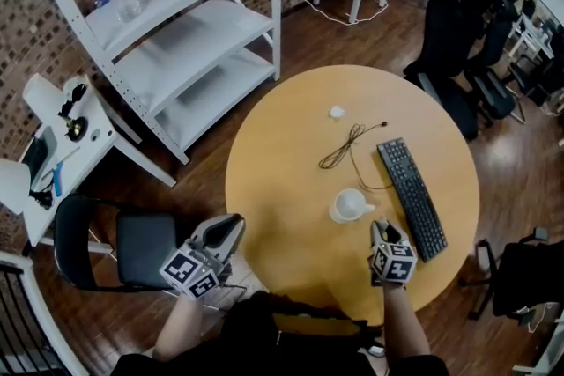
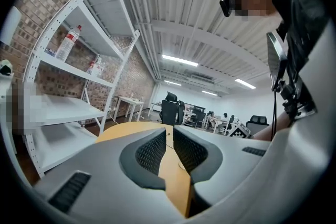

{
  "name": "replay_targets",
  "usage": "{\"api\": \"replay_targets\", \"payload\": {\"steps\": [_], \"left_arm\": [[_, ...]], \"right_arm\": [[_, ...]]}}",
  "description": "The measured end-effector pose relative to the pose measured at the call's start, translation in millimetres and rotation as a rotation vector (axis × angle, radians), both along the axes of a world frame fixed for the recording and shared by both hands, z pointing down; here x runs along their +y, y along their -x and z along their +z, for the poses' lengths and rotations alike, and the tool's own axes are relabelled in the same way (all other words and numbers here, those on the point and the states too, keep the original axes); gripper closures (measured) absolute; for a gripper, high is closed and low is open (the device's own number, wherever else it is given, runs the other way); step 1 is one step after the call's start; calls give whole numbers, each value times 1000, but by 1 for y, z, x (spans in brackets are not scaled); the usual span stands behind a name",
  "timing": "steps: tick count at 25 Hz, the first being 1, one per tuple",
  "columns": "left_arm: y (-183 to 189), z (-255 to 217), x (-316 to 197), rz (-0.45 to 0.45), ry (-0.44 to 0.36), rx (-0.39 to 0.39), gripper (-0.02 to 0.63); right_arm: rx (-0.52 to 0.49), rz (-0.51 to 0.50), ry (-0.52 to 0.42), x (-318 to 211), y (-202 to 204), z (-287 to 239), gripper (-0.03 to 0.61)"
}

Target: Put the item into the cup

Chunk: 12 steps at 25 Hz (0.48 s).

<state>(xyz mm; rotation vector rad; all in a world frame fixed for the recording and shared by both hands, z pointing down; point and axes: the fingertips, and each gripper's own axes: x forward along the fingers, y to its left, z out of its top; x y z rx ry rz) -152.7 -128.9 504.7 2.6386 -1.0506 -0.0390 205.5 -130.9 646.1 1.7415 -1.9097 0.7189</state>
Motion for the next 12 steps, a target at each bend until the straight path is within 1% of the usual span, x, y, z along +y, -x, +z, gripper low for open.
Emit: {"api": "replay_targets", "payload": {"steps": [3,7,9,12], "left_arm": [[-8,-3,-4,16,-12,4,572],[-16,-6,-8,23,-26,19,572],[-20,-6,-7,31,-27,21,572],[-18,-3,-5,28,-24,13,572]], "right_arm": [[-24,-25,-103,-9,12,-37,437],[-59,-87,-250,-22,40,-77,437],[-61,-125,-276,-27,53,-83,437],[-56,-166,-286,-39,68,-84,437]]}}
